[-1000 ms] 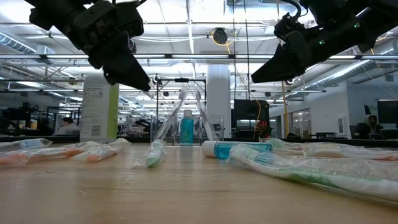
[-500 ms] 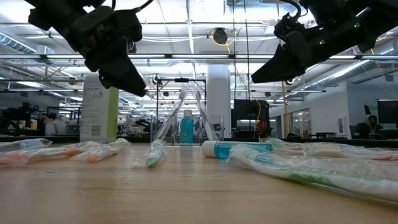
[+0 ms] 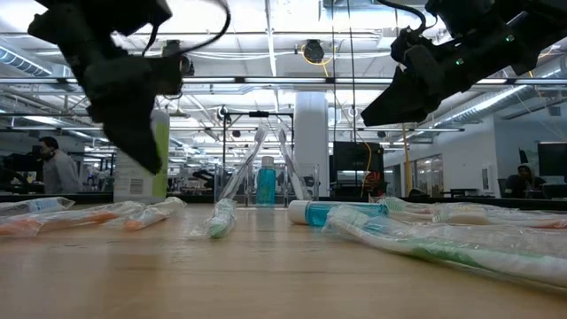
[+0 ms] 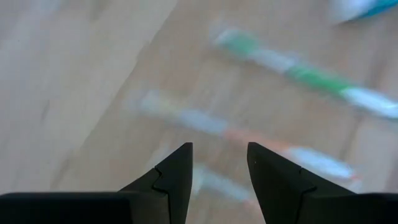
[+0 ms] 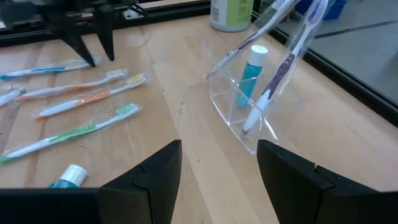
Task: Pick & Place toothbrushing station
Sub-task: Put the orange toothbrush to the left of the transparent organizer
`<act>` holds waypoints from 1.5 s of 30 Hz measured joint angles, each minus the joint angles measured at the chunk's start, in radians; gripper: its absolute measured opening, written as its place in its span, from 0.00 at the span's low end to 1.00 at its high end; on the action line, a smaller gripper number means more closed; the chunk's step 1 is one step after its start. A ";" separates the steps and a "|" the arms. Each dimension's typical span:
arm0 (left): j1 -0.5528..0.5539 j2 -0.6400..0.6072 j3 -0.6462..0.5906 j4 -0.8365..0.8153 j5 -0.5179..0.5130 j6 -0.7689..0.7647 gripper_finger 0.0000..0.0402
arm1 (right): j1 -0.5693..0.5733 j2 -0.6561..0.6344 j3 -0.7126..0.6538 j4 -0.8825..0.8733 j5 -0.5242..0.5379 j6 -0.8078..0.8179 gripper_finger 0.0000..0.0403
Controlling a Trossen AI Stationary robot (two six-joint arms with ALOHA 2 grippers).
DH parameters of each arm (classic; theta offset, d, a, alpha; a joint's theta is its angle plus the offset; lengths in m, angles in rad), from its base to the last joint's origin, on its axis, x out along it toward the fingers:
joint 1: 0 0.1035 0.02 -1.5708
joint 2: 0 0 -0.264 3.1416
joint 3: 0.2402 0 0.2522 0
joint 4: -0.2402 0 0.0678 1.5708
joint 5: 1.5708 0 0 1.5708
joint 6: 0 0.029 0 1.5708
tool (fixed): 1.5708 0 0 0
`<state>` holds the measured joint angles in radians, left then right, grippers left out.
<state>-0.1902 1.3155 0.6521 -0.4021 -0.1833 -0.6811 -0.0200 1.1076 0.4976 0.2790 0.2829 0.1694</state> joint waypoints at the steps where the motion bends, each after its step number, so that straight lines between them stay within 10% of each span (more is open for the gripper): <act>1: 0.000 0.000 0.000 -0.043 0.001 -0.075 0.40 | 0.000 0.000 0.000 0.000 0.000 0.001 0.50; 8: -0.022 0.000 -0.001 -0.138 0.030 -0.453 0.40 | 0.000 0.000 0.000 -0.001 0.001 0.001 0.50; 28: -0.108 0.212 0.003 0.019 0.014 -0.652 0.39 | 0.000 0.000 0.000 -0.003 0.001 0.002 0.50; 40: -0.108 0.190 -0.003 0.085 -0.098 -0.727 0.04 | 0.000 0.000 0.000 -0.002 0.001 0.002 0.50; 45: -0.107 0.159 -0.003 0.129 -0.241 -0.719 0.05 | 0.002 0.000 0.000 -0.002 0.001 0.002 0.50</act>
<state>-0.2969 1.4750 0.6495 -0.2730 -0.4247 -1.4005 -0.0181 1.1076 0.4973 0.2771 0.2836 0.1717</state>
